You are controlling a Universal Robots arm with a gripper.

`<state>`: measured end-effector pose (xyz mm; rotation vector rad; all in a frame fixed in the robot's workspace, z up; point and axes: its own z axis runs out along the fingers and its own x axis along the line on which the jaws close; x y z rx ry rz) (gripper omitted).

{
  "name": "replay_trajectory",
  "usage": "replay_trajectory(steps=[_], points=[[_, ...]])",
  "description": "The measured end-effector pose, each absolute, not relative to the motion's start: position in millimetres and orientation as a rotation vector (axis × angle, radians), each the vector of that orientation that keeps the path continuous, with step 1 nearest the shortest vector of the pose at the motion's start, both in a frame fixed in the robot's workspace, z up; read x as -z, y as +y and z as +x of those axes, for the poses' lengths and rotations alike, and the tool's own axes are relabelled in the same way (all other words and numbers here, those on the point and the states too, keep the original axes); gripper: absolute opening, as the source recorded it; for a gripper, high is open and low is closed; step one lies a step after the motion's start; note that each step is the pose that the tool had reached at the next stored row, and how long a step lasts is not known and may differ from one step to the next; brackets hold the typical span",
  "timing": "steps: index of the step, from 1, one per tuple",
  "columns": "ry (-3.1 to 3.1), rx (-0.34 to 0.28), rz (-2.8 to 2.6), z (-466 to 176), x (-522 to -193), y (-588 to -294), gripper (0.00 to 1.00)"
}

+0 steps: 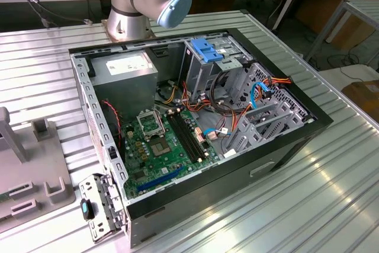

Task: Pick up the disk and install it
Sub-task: 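Pick up the disk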

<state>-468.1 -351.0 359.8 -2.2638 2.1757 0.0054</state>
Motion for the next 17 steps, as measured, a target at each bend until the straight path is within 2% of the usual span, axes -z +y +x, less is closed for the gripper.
replay_trajectory(steps=[17], points=[[2.141,-0.006,-2.297,-468.1,-359.8,-351.0,0.11]])
